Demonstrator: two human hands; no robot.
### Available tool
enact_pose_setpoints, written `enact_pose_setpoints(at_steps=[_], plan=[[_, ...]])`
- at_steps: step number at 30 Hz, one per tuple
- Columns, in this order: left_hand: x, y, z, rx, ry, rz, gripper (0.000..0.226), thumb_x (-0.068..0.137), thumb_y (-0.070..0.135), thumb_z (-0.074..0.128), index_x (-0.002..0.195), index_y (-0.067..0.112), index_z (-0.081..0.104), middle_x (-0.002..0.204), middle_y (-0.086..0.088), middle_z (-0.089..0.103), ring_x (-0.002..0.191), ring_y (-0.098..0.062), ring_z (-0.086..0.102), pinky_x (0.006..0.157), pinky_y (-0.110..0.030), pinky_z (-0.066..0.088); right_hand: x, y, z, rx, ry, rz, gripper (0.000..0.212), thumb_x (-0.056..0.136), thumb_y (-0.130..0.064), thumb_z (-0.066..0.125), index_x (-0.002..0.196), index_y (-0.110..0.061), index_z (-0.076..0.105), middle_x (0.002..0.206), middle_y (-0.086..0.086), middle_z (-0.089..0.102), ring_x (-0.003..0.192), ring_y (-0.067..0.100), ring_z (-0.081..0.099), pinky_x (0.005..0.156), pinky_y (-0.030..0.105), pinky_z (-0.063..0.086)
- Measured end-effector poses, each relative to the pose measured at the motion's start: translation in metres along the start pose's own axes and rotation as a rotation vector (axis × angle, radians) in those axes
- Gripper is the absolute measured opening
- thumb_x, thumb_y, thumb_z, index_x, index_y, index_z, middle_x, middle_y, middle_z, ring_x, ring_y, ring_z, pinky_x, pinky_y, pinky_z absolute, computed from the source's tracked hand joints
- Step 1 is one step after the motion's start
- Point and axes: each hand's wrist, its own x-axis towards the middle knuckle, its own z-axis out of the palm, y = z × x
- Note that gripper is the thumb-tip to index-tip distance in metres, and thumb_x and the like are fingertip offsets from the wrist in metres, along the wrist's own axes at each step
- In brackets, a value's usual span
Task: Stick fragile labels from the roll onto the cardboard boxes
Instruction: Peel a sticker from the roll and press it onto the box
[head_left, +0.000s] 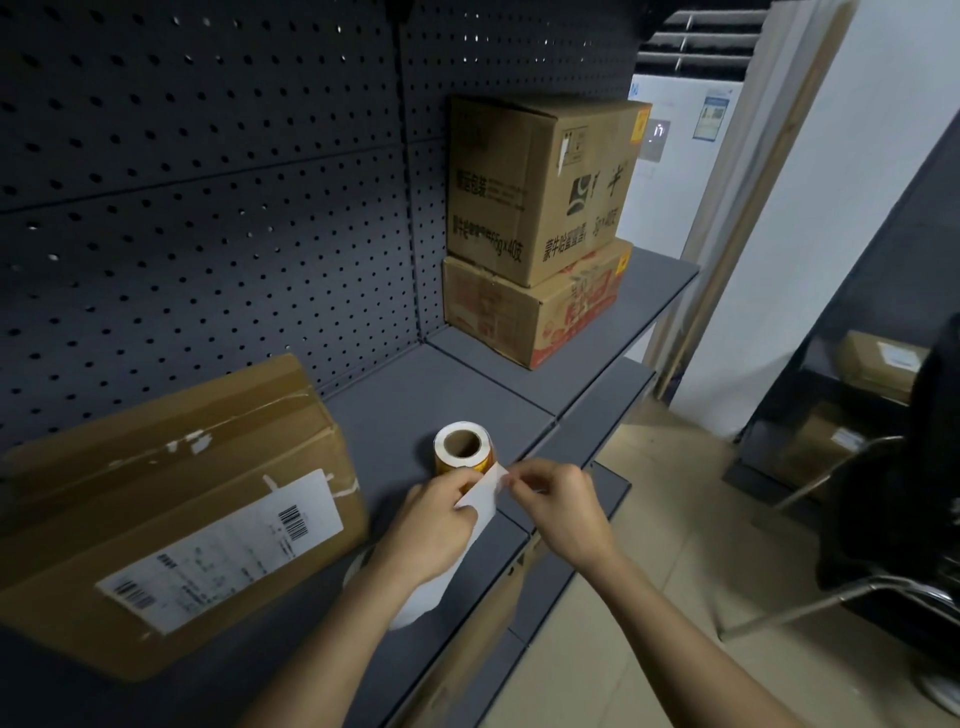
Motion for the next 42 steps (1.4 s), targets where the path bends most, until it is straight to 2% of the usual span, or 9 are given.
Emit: enact_pose_setpoints(at_steps=[6, 14, 16, 19, 22, 25, 31, 37, 42], plan=[[-0.005, -0.006, -0.006, 0.027, 0.072, -0.026, 0.034, 0.089, 0.004, 0.044, 0.108, 0.026, 0.063, 0.068, 0.011, 0.048, 0.064, -0.013, 0.047, 0.056, -0.021, 0.036, 0.000, 0.009, -0.009, 0.107, 0.132, 0.185, 0.018, 0.089, -0.015, 0.064, 0.075, -0.021, 0.073, 0.072, 0.002, 0.072, 0.062, 0.012, 0.061, 0.059, 0.024, 0.049], [-0.016, -0.010, -0.013, 0.028, 0.124, -0.076, 0.049, 0.092, 0.007, 0.045, 0.132, 0.033, 0.057, 0.119, -0.003, 0.067, 0.105, -0.024, 0.058, 0.089, -0.033, 0.047, -0.005, 0.017, -0.021, 0.132, 0.221, 0.233, 0.016, 0.086, -0.016, 0.062, 0.073, -0.014, 0.072, 0.075, 0.011, 0.071, 0.078, 0.035, 0.066, 0.066, 0.047, 0.056], [-0.018, -0.011, -0.014, 0.030, 0.121, -0.066, 0.050, 0.092, 0.008, 0.047, 0.133, 0.033, 0.056, 0.108, -0.008, 0.068, 0.101, -0.025, 0.061, 0.086, -0.035, 0.049, -0.008, 0.013, -0.022, 0.136, 0.228, 0.220, 0.015, 0.087, -0.016, 0.063, 0.074, -0.015, 0.072, 0.075, 0.010, 0.071, 0.079, 0.034, 0.066, 0.069, 0.048, 0.056], [-0.024, -0.009, -0.015, 0.012, 0.128, -0.035, 0.042, 0.091, 0.013, 0.055, 0.129, 0.031, 0.059, 0.074, 0.004, 0.060, 0.079, -0.014, 0.060, 0.070, -0.021, 0.045, -0.014, 0.000, -0.022, 0.148, 0.243, 0.183, 0.015, 0.088, -0.017, 0.063, 0.075, -0.017, 0.071, 0.073, 0.004, 0.071, 0.075, 0.022, 0.067, 0.069, 0.040, 0.056], [-0.028, -0.006, -0.015, -0.034, 0.172, -0.008, 0.029, 0.088, 0.027, 0.065, 0.116, 0.031, 0.065, 0.093, 0.011, 0.062, 0.090, -0.007, 0.061, 0.078, -0.022, 0.047, -0.022, -0.018, -0.019, 0.113, 0.261, 0.097, 0.015, 0.091, -0.020, 0.064, 0.078, -0.023, 0.071, 0.073, -0.007, 0.071, 0.073, 0.004, 0.066, 0.068, 0.025, 0.054], [-0.033, 0.002, -0.017, -0.277, 0.239, -0.003, 0.012, 0.087, 0.033, 0.069, 0.097, 0.028, 0.073, 0.090, 0.010, 0.071, 0.086, -0.001, 0.067, 0.077, -0.021, 0.052, -0.030, -0.040, -0.015, 0.115, 0.259, -0.005, 0.011, 0.092, -0.020, 0.065, 0.084, -0.024, 0.072, 0.078, -0.012, 0.072, 0.078, 0.001, 0.067, 0.071, 0.019, 0.054], [-0.047, 0.025, -0.032, -0.833, 0.231, -0.068, 0.023, 0.095, 0.028, 0.061, 0.093, 0.009, 0.075, 0.087, -0.014, 0.075, 0.076, -0.020, 0.070, 0.070, -0.030, 0.055, -0.045, -0.066, 0.004, -0.145, 0.203, -0.416, 0.010, 0.093, -0.027, 0.065, 0.097, -0.021, 0.072, 0.093, -0.011, 0.068, 0.083, 0.004, 0.063, 0.071, 0.023, 0.052], [-0.059, 0.009, -0.046, -0.708, 0.365, -0.025, 0.011, 0.094, 0.011, 0.063, 0.087, 0.013, 0.072, 0.078, -0.005, 0.075, 0.068, -0.011, 0.067, 0.063, -0.025, 0.054, -0.046, -0.072, 0.023, -0.292, 0.142, -0.685, 0.015, 0.093, -0.029, 0.066, 0.101, -0.018, 0.072, 0.099, -0.006, 0.067, 0.090, 0.014, 0.063, 0.076, 0.034, 0.053], [-0.072, -0.007, -0.054, -0.568, 0.458, -0.007, 0.015, 0.093, 0.007, 0.063, 0.084, 0.014, 0.073, 0.073, -0.003, 0.073, 0.064, -0.009, 0.066, 0.060, -0.023, 0.051, -0.042, -0.075, 0.028, -0.291, 0.050, -0.677, 0.027, 0.091, -0.043, 0.066, 0.107, -0.022, 0.070, 0.107, -0.007, 0.064, 0.099, 0.013, 0.061, 0.085, 0.034, 0.052]])
